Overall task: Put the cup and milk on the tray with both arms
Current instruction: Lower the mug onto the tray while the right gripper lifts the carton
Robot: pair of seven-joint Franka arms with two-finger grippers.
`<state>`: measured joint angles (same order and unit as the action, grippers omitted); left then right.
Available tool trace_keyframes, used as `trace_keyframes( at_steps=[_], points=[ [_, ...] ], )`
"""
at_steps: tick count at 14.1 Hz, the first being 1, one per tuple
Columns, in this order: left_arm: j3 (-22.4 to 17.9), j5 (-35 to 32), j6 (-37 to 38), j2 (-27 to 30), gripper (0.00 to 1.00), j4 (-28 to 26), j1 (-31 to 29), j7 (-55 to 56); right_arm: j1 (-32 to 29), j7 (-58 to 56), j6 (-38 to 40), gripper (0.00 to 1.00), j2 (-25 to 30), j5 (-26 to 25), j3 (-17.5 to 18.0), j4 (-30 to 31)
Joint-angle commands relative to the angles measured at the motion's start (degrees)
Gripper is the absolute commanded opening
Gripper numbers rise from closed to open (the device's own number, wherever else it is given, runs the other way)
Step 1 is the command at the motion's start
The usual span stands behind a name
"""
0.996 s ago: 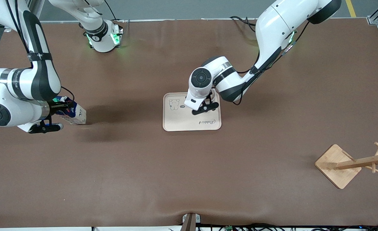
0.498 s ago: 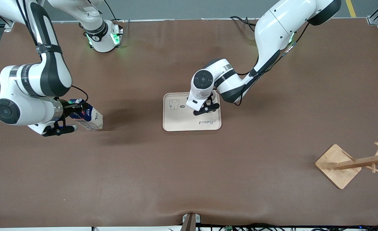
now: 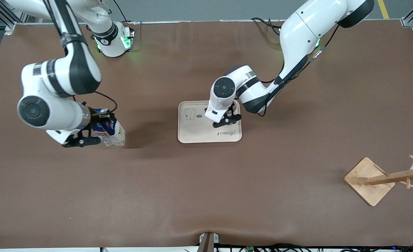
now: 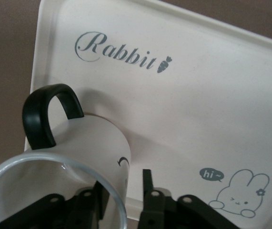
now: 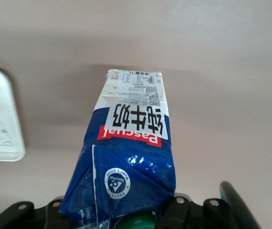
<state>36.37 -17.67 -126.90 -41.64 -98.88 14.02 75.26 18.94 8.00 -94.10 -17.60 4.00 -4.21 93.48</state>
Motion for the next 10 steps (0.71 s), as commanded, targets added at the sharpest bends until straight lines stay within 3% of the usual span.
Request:
trace_keyframes(
  at_steps=[1,3,10],
  points=[
    [0.1,-1.5,-0.5,1.6,1.0,0.1,-0.1,3.5,3.4,4.4,0.9,0.0,-0.4,7.2,-0.5,-3.1],
    [0.3,-1.1,0.8,4.1,1.0,0.6,-0.2,3.9,5.4,8.4,0.6,0.0,-1.6,11.3,-0.6,-4.8],
    [1.0,-1.1,11.2,13.5,1.0,5.2,-7.0,0.1,14.9,20.6,-0.6,0.0,-5.8,10.5,-0.7,-8.0]
  ],
)
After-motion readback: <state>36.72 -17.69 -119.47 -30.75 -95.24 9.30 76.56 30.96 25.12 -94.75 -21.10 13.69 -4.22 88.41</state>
